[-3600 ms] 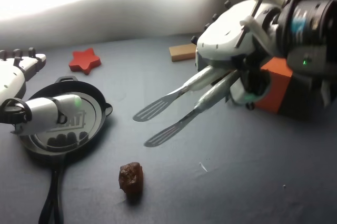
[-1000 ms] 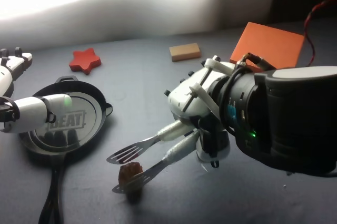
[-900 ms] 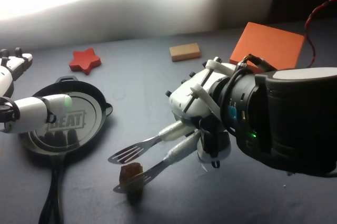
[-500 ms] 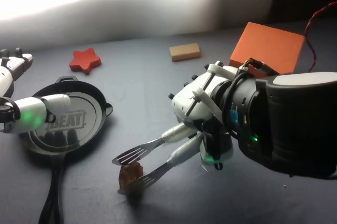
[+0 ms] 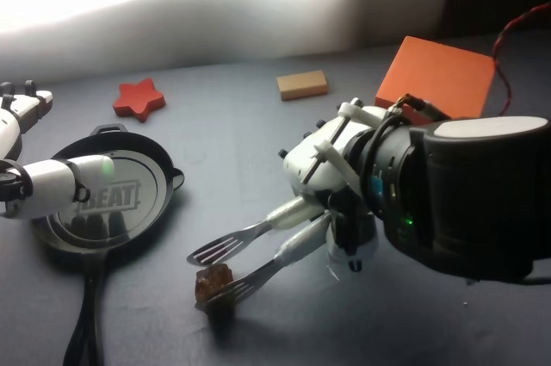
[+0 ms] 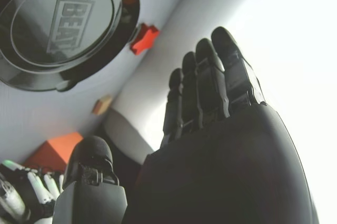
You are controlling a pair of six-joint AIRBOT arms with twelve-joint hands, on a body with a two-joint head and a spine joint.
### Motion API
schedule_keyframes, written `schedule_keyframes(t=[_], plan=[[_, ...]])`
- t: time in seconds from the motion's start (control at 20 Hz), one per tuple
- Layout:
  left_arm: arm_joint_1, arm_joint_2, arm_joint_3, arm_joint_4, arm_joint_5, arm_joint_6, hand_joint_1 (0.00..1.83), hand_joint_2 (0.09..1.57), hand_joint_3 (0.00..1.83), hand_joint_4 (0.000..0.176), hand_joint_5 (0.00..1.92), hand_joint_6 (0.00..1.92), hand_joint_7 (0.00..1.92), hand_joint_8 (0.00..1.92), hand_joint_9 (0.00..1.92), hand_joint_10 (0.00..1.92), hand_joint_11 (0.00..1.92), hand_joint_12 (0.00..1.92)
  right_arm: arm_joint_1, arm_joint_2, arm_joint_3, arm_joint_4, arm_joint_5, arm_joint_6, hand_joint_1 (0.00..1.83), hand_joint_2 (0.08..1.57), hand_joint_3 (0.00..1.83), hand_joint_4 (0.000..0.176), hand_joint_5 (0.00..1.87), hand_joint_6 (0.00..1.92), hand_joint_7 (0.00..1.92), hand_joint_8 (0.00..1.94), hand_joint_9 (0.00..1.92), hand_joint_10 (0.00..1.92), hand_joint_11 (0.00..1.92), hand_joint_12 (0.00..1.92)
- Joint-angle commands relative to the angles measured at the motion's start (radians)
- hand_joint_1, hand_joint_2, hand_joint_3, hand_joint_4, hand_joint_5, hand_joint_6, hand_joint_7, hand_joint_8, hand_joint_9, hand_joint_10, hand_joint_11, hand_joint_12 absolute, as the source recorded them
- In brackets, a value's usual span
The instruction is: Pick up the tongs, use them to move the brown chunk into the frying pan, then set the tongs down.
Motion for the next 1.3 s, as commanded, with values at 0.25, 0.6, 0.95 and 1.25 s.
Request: schedule_keyframes(t=[0.25,0.6,0.95,1.25], plan=[[-0.003,0.004,0.005,0.048,-0.090,0.005,0.00,1.17,0.00,0.000,0.11,0.00,0.18,0.00,0.18,0.00,0.00,0.55,0.005,-0.019,0.002,-0.068,0.027,0.000,1.11,1.20,0.00,0.000,0.82,1.21,1.05,0.03,0.71,0.75,0.34,1.60],[-0.001,0.004,0.005,0.048,-0.090,0.003,0.00,1.16,0.00,0.000,0.11,0.01,0.18,0.00,0.19,0.01,0.00,0.57,-0.005,-0.014,0.003,-0.070,0.026,-0.007,1.23,1.11,0.00,0.000,1.01,1.06,0.98,0.89,0.91,0.65,0.50,1.56],[-0.001,0.004,0.000,0.048,-0.090,0.001,0.00,1.17,0.00,0.000,0.11,0.00,0.17,0.00,0.18,0.00,0.00,0.55,-0.004,-0.008,0.003,-0.070,0.026,-0.013,1.23,1.11,0.00,0.000,1.01,1.06,0.99,0.89,0.95,0.63,0.52,1.55],[-0.005,0.004,-0.003,0.048,-0.090,0.001,0.00,1.17,0.00,0.000,0.10,0.00,0.16,0.00,0.16,0.00,0.00,0.50,0.003,0.003,0.003,-0.070,0.037,-0.019,1.23,1.09,0.00,0.003,1.02,1.01,1.07,0.81,1.09,0.59,0.62,1.49]])
